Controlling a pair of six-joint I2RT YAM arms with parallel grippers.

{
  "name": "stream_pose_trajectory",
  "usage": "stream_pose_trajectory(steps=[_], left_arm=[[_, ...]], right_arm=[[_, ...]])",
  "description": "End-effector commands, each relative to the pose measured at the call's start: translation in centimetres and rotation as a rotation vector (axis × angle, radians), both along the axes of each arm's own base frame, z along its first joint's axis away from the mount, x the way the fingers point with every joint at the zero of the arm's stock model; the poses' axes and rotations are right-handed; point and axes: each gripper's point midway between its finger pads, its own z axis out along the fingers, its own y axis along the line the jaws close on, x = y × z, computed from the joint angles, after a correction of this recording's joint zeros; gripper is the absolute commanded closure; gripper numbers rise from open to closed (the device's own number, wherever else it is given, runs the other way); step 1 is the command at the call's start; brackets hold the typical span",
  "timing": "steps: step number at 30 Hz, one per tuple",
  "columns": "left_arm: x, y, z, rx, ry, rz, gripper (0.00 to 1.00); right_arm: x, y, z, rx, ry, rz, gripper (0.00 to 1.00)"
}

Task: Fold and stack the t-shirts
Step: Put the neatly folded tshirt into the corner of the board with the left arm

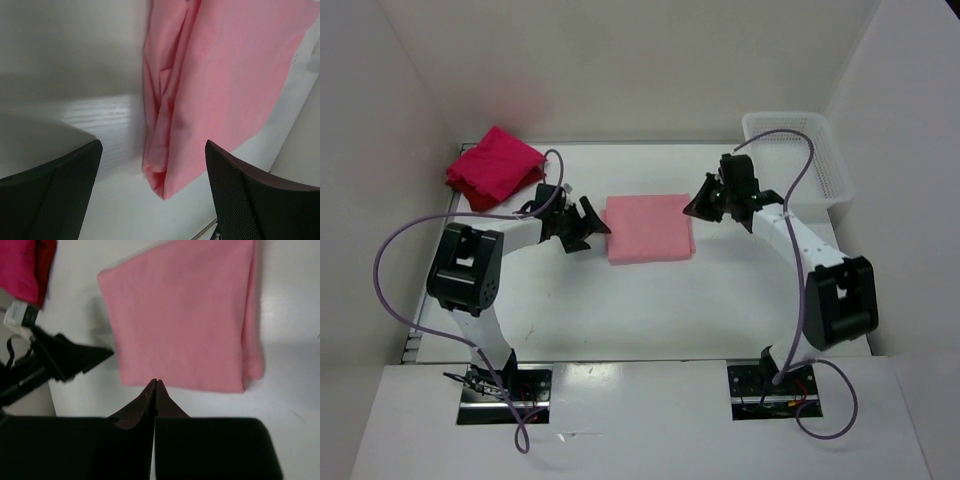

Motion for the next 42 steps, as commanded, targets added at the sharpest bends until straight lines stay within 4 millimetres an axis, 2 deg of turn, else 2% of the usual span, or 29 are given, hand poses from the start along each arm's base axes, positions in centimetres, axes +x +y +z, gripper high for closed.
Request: stream_pose_trajectory(steps=[1, 2, 5, 7, 9, 11, 12, 13, 14, 15, 16, 18, 20, 22, 23, 24, 25, 27, 28, 29, 30, 31, 32, 33, 36, 37, 39, 40, 42], left_arm=[[2.5, -1.3, 0.9, -0.027, -0.103, -0.057, 0.10], [2.8, -1.8, 0.3, -0.025, -0.094, -0.066, 0.10], [3.1, -2.4, -1.4, -0.015, -0.060, -0.055, 0.15], [3.7, -3.0, -1.7, -0.014, -0.064, -0.050, 0.22], [3.5, -4.4, -2.8, -0.024, -0.041, -0.063, 0.26], [4.0, -5.0, -3.4, -0.039, -0.040, -0.055, 0.37], [4.2, -5.9, -2.8, -0.058, -0.047, -0.053, 0.42], [4.3, -6.6, -3.0, -0.065, -0.047, -0.058, 0.48], [4.8, -6.8, -2.9, -0.074, -0.056, -0.053, 0.60], [5.6, -7.5, -1.8, -0.076, -0.089, -0.058, 0.66], [5.9, -8.3, -1.1, -0.082, -0.107, -0.071, 0.72], [7.2, -8.4, -0.3, -0.075, -0.134, -0.056, 0.82], [8.9, -9.0, 1.8, -0.094, -0.176, -0.051, 0.94], [10.3, -9.3, 3.8, -0.094, -0.220, -0.049, 0.98], [10.7, -9.4, 4.6, -0.080, -0.229, -0.063, 1.00], [12.5, -9.4, 7.7, -0.091, -0.295, -0.062, 1.00], [13.3, -9.1, 9.0, -0.095, -0.317, -0.053, 1.00], [15.0, -6.8, 12.5, -0.089, -0.385, -0.021, 1.00], [16.1, -5.8, 15.1, -0.097, -0.435, 0.001, 1.00], [16.6, -4.4, 16.3, -0.085, -0.453, 0.016, 1.00], [17.8, -1.3, 17.9, -0.067, -0.485, 0.071, 1.00], [18.5, 0.6, 18.5, -0.053, -0.500, 0.097, 1.00], [18.8, 2.3, 20.4, -0.061, -0.530, 0.115, 1.00], [19.6, 6.6, 21.3, -0.044, -0.548, 0.187, 1.00], [20.4, 12.9, 22.7, -0.027, -0.585, 0.277, 1.00], [20.3, 17.3, 22.8, -0.005, -0.585, 0.350, 1.00], [20.1, 21.8, 22.3, 0.003, -0.596, 0.434, 0.98], [19.3, 25.7, 20.2, 0.006, -0.568, 0.496, 0.73], [18.0, 29.3, 18.0, 0.032, -0.525, 0.575, 0.38]], right_arm=[[-2.6, 0.6, 1.9, 0.050, -0.063, 0.005, 1.00], [-3.4, 0.4, 3.2, 0.067, -0.092, -0.001, 1.00], [-5.4, 0.3, 2.8, 0.072, -0.086, 0.015, 0.96], [-6.5, 0.2, 3.4, 0.097, -0.097, 0.011, 0.94], [-7.2, 0.0, 4.1, 0.113, -0.115, 0.005, 0.90], [-7.5, 0.0, 3.9, 0.120, -0.105, -0.002, 0.84], [-7.9, 0.0, 3.9, 0.132, -0.102, 0.000, 0.75], [-8.2, -0.1, 3.9, 0.132, -0.103, 0.000, 0.70], [-8.4, -0.1, 4.0, 0.139, -0.097, -0.006, 0.67], [-8.7, 0.1, 3.6, 0.137, -0.088, 0.002, 0.62], [-8.9, 0.0, 4.5, 0.146, -0.115, 0.004, 0.62], [-9.4, -0.1, 4.6, 0.153, -0.113, -0.001, 0.61], [-9.8, -0.3, 4.5, 0.154, -0.107, -0.015, 0.61], [-10.3, -0.5, 3.9, 0.151, -0.097, -0.016, 0.60], [-10.5, -0.4, 4.3, 0.167, -0.101, -0.013, 0.60], [-10.7, -0.4, 3.8, 0.164, -0.089, -0.013, 0.60], [-10.8, -0.3, 3.8, 0.169, -0.087, -0.005, 0.58], [-11.0, -0.3, 3.7, 0.169, -0.087, -0.005, 0.57], [-11.0, -0.3, 3.7, 0.169, -0.087, -0.005, 0.57], [-11.1, -0.4, 3.5, 0.159, -0.083, 0.001, 0.57], [-11.0, -0.4, 4.1, 0.164, -0.096, 0.002, 0.57], [-11.1, -0.3, 4.1, 0.161, -0.099, 0.015, 0.57], [-11.0, -0.3, 3.8, 0.152, -0.095, 0.020, 0.57], [-10.9, -0.2, 4.2, 0.155, -0.103, 0.021, 0.57], [-11.2, 0.0, 4.1, 0.157, -0.095, 0.044, 0.56], [-11.3, 0.1, 3.8, 0.155, -0.088, 0.058, 0.56], [-11.4, 0.3, 3.9, 0.160, -0.086, 0.066, 0.56], [-11.8, 0.3, 3.3, 0.156, -0.070, 0.080, 0.56], [-11.9, 0.4, 3.4, 0.153, -0.074, 0.094, 0.56]])
